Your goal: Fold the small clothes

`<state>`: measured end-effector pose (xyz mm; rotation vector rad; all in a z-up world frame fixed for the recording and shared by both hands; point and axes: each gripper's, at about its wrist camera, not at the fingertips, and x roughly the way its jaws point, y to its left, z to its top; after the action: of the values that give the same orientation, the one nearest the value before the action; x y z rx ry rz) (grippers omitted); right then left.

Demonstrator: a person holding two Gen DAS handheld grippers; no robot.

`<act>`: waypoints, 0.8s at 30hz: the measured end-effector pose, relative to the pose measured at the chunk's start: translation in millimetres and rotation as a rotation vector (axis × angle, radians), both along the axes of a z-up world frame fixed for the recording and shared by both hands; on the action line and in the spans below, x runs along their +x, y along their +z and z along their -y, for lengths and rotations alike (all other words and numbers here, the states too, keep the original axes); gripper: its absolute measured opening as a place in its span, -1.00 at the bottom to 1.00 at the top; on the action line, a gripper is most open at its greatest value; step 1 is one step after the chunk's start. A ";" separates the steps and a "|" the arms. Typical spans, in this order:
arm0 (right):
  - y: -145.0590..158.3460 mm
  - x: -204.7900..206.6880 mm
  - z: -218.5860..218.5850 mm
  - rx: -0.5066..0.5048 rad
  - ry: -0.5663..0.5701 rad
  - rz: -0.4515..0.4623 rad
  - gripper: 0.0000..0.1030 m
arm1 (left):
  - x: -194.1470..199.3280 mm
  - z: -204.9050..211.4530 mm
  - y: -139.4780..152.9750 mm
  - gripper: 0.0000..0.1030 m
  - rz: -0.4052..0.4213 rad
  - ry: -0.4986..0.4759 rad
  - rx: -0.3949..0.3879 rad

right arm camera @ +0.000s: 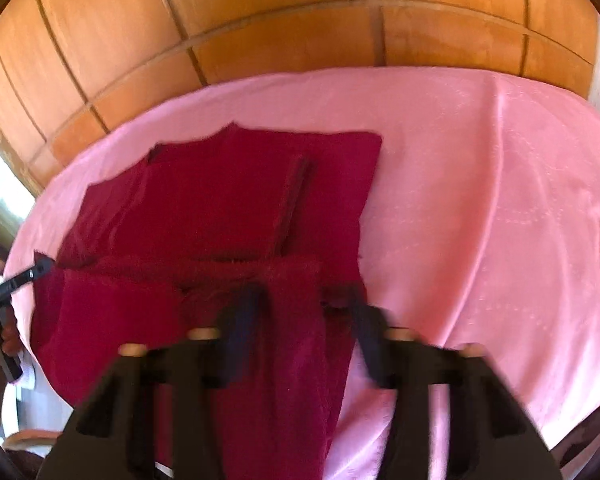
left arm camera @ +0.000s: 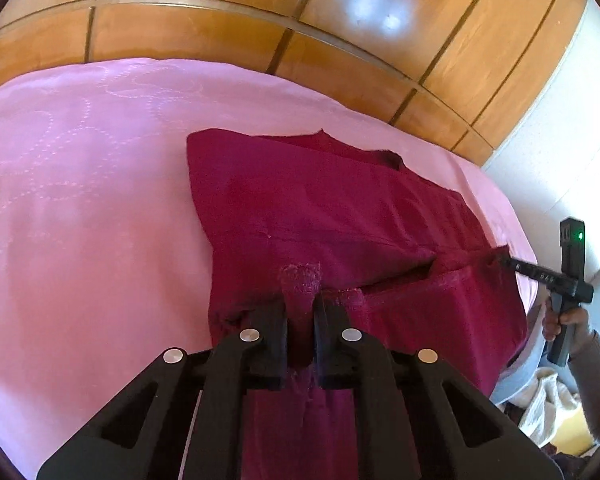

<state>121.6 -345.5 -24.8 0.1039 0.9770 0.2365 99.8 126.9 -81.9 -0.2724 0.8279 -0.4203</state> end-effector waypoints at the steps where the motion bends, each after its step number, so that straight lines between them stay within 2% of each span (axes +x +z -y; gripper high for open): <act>1: 3.0 -6.2 -0.3 -0.013 0.005 0.015 -0.84 | -4.9 -2.0 3.1 -0.87 0.011 0.007 -0.006; 3: 11.8 -15.3 2.2 -0.006 -0.007 0.036 -0.86 | -14.9 -7.1 12.5 -0.87 0.038 0.014 -0.021; 8: 62.2 -38.5 7.9 0.036 -0.022 0.157 -0.87 | -35.3 -20.1 47.2 -0.87 0.128 0.044 -0.067; 12: 93.4 -23.4 10.2 0.068 -0.037 0.239 -0.87 | -34.1 -23.7 75.5 -0.87 0.213 0.063 -0.071; 14: 97.4 -5.8 8.3 0.065 -0.040 0.254 -0.87 | -18.7 -24.6 85.0 -0.87 0.242 0.085 -0.058; 17: 94.1 35.4 4.4 0.063 -0.055 0.253 -0.87 | 17.1 -24.9 88.6 -0.87 0.241 0.121 -0.038; 22: 68.7 111.2 3.0 0.064 -0.119 0.209 -0.87 | 83.2 -18.6 83.9 -0.87 0.224 0.151 0.054; 24: 57.4 135.0 3.8 0.058 -0.143 0.193 -0.87 | 113.1 -16.3 76.3 -0.87 0.196 0.168 0.067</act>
<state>256.6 -349.2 32.5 0.1997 0.7677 0.1402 212.9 143.2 -5.5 -0.2323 0.6201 -0.2568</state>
